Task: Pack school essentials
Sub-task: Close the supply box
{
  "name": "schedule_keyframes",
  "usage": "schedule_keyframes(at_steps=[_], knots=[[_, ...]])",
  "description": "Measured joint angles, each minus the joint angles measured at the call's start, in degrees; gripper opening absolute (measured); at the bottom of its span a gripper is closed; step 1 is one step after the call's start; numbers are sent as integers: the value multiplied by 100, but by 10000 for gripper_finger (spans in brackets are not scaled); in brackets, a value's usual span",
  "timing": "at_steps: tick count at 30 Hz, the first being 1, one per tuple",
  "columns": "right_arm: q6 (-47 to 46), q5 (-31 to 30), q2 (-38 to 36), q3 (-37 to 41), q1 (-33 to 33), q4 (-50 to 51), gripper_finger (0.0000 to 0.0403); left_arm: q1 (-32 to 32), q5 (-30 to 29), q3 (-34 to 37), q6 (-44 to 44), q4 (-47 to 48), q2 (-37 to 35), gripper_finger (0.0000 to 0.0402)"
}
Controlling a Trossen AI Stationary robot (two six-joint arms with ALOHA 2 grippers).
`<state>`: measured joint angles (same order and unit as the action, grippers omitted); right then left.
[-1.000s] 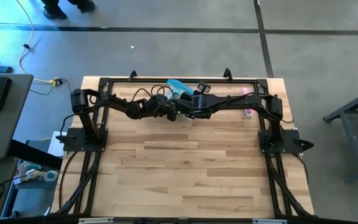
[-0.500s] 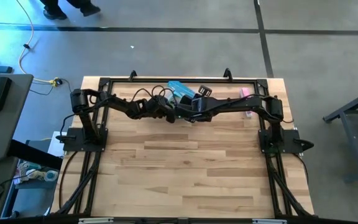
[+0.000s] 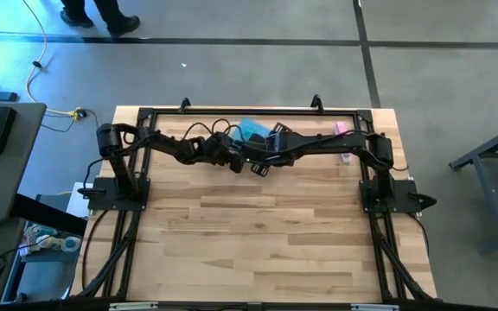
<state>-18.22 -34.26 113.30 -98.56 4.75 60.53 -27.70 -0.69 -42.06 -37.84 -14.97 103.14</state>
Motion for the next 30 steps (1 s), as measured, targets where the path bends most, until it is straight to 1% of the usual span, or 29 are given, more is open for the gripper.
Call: schedule_keyframes(at_steps=[6, 8, 12, 15, 19, 23, 26, 30], knots=[[-162, 158, 0, -452, 110, 682, 226, -5, 715, -9, 181, 449, -119, 222], [-279, 195, 0, -650, 208, 1012, 226, 13, 855, -3, 318, 781, -261, 216], [-433, 277, -2, -1106, 429, 1589, 226, 28, 988, 26, 740, 1730, -723, 197], [-448, 305, -9, -1403, 610, 1829, 226, 29, 937, 37, 1146, 2382, -1153, 185], [-543, 307, -11, -1597, 839, 2100, 226, -73, 495, 36, 1707, 2975, -1729, 171], [-808, 164, -14, -1576, 1042, 2603, 226, -387, 193, 34, 2125, 2991, -2255, 154], [-1097, 113, -24, -1378, 1191, 2851, 226, -743, 173, 32, 2490, 2917, -2536, 135], [-1457, 166, -48, -935, 1338, 2949, 226, -1276, 194, 32, 2943, 2822, -2696, 111]])
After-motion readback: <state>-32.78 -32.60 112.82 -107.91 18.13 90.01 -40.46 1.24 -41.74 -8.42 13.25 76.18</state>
